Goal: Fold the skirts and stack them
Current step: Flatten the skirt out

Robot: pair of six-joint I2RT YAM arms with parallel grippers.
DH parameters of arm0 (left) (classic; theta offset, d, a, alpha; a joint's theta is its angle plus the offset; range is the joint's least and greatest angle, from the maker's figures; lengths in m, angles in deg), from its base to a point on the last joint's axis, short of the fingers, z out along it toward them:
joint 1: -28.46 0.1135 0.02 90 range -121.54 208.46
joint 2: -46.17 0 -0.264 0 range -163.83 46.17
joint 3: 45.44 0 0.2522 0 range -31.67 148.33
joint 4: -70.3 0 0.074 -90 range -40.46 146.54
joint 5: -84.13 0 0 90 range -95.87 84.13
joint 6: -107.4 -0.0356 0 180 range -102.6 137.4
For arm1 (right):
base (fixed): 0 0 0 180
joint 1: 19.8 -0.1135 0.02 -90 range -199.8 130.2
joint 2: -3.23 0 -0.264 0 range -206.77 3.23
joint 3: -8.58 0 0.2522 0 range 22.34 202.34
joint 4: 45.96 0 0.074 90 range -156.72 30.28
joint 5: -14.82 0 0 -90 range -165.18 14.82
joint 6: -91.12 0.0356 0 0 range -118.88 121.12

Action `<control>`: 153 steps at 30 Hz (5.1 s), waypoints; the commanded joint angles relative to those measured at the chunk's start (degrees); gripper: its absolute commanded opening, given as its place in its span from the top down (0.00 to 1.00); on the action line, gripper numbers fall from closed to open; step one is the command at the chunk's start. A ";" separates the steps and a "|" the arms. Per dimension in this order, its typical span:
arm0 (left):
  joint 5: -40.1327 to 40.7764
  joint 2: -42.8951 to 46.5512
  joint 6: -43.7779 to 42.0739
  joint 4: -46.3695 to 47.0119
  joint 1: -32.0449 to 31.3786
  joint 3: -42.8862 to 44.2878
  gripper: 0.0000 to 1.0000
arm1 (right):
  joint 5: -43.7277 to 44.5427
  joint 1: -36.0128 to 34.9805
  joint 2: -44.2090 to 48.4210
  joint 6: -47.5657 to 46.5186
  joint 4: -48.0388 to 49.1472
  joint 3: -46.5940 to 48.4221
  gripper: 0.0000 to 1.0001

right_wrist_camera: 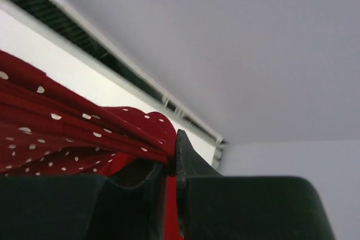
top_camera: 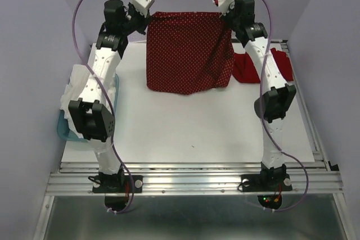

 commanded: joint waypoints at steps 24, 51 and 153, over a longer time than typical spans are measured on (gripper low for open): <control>-12.16 51.84 -38.41 -6.68 0.32 -72.10 0.99 | -21.80 -11.19 61.39 -17.24 -0.50 -96.66 0.64; 8.85 42.65 -0.82 -13.12 -3.91 -56.38 0.44 | -36.77 -18.23 19.94 24.95 -0.07 -61.43 0.38; -0.92 11.26 -17.76 -21.47 -27.28 -47.75 0.71 | -33.85 6.90 18.70 26.71 -8.42 -71.37 0.49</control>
